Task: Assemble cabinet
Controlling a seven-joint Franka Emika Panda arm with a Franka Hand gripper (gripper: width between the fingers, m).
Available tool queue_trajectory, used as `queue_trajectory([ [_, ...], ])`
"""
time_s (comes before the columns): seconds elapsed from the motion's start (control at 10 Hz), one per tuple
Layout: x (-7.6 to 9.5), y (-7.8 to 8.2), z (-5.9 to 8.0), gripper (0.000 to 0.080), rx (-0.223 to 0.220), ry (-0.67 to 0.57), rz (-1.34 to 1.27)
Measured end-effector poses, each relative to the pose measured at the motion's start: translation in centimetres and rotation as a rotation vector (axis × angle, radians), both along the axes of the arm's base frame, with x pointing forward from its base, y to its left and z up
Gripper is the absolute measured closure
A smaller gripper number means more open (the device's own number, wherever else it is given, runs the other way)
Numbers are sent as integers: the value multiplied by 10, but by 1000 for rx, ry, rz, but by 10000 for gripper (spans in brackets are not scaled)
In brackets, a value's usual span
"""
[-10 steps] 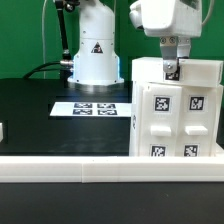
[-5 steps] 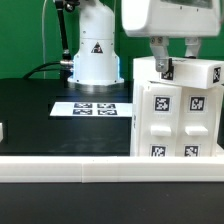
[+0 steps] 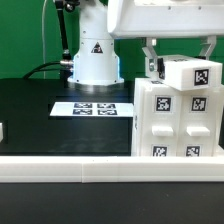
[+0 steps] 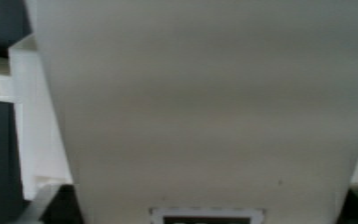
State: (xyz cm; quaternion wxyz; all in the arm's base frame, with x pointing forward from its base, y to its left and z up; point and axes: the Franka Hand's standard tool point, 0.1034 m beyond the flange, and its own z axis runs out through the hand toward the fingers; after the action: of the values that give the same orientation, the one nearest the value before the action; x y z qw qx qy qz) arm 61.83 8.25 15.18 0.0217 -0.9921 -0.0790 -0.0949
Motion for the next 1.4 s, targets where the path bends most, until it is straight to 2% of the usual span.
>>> queue_trajectory([
  [0.5, 1, -5, 1, 239, 57, 12, -311],
  [0.7, -4, -4, -1, 239, 102, 3, -538],
  [0.9, -7, 4, -4, 239, 152, 4, -732],
  [1.1, -7, 4, -5, 238, 207, 7, -959],
  [1.4, -9, 4, -5, 236, 234, 28, -1075],
])
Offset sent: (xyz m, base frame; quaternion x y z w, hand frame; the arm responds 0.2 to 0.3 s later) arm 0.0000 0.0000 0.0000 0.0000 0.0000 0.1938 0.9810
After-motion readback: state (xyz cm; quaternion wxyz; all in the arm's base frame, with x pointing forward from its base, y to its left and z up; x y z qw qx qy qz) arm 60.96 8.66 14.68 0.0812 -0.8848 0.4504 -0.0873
